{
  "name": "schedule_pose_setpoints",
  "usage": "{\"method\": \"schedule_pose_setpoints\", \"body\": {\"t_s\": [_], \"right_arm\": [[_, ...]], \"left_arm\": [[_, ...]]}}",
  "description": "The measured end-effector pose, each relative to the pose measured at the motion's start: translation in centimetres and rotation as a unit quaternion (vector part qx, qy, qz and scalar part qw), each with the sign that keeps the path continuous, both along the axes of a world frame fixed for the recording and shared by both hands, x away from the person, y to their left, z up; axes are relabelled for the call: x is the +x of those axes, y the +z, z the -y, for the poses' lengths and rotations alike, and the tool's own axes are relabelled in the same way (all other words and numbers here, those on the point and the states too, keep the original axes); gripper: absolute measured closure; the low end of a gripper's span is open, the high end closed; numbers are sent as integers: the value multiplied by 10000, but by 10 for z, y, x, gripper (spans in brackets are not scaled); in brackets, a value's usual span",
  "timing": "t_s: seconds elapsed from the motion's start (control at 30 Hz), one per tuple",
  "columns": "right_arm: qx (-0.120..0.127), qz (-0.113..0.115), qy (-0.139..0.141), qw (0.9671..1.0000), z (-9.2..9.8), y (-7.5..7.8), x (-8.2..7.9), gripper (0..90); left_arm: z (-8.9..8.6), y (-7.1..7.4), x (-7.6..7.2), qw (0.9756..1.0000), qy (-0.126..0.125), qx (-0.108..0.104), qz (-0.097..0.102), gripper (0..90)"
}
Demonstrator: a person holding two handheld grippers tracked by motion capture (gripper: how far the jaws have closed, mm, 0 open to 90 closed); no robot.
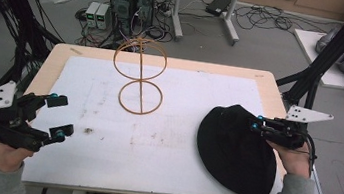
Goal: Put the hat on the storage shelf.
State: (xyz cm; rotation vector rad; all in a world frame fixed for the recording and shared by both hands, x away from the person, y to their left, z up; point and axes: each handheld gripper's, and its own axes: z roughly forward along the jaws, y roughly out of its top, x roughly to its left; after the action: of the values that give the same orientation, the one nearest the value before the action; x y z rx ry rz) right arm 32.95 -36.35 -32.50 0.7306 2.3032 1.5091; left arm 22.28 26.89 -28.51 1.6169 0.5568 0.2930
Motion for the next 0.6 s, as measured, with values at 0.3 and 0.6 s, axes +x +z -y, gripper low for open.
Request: {"method": "schedule_pose_setpoints", "body": {"t_s": [0.3,0.6], "right_arm": [[-79,37,432,9990,-14,31,9,831],[-265,72,870,9958,-40,72,21,833]], "left_arm": [[-3,-2,0,10000,11,-71,-42,111],[-8,-3,-5,9999,56,-42,-96,111]]}}
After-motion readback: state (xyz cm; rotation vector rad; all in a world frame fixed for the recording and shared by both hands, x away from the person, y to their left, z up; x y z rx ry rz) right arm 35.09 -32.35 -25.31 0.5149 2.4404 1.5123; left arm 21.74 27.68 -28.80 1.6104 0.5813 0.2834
